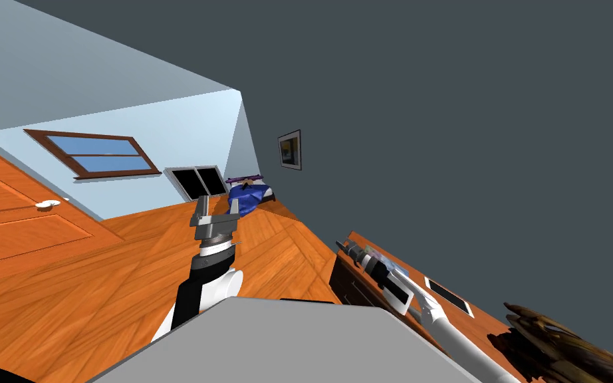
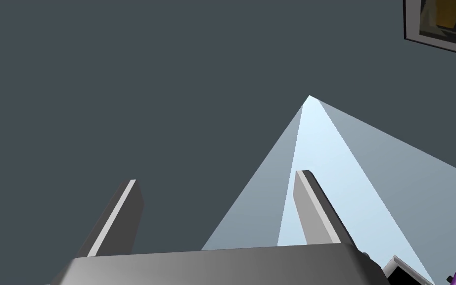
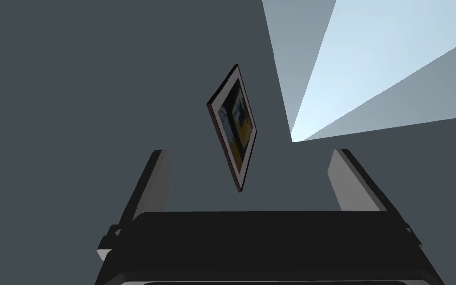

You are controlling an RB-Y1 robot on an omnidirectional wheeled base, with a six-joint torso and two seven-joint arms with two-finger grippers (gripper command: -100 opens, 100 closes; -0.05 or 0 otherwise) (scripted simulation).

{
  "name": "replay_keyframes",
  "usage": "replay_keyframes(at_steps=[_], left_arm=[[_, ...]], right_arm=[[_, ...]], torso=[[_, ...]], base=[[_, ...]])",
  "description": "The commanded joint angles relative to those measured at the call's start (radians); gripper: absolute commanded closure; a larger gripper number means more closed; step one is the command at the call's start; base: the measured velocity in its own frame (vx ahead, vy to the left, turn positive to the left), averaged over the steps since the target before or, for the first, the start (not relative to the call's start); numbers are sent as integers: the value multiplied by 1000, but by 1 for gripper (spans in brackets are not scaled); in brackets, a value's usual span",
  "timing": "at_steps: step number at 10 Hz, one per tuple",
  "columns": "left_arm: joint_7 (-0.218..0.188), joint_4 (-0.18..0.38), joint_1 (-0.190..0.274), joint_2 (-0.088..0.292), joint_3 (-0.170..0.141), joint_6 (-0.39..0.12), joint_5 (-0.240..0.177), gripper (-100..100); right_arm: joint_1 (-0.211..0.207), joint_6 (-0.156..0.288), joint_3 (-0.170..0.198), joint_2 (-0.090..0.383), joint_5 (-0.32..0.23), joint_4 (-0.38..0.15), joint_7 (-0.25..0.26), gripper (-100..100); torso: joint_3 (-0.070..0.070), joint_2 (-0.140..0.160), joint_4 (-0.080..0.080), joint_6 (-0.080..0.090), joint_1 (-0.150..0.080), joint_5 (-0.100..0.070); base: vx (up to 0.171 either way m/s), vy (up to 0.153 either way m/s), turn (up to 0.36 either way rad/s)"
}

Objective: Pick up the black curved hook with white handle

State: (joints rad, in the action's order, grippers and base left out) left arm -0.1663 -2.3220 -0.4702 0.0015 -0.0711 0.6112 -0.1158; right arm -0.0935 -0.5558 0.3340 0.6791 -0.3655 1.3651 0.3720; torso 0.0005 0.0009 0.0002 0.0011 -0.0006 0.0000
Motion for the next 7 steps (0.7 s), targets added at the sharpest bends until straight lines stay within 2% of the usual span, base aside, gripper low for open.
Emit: replay_keyframes(at_steps=[1, 2, 3, 5, 6, 7], left_arm=[[0, 0, 0, 0, 0, 0, 0, 0], [0, 0, 0, 0, 0, 0, 0, 0], [0, 0, 0, 0, 0, 0, 0, 0], [0, 0, 0, 0, 0, 0, 0, 0], [0, 0, 0, 0, 0, 0, 0, 0], [0, 0, 0, 0, 0, 0, 0, 0]], right_arm=[[3, -5, 24, 35, -27, -50, 17, -100], [3, -5, 24, 35, -27, -81, 17, -100], [3, -5, 24, 35, -27, -81, 17, -100], [22, -14, 67, 90, -73, -168, 36, -100], [22, -14, 67, 92, -73, -208, 36, -100], [22, -14, 67, 92, -73, -208, 36, -100]], torso=[[0, 0, 0, 0, 0, 0], [0, 0, 0, -1, 0, 0], [0, 0, 0, 0, 0, 0], [0, 0, 0, -1, 0, 0], [0, 0, 0, 0, -1, 0], [0, 0, 0, 0, -2, 0]], base=[[-9, -6, 151], [-6, -11, 91], [-3, -7, -21], [-7, -17, 209], [-6, -29, 97], [-6, -16, -3]])
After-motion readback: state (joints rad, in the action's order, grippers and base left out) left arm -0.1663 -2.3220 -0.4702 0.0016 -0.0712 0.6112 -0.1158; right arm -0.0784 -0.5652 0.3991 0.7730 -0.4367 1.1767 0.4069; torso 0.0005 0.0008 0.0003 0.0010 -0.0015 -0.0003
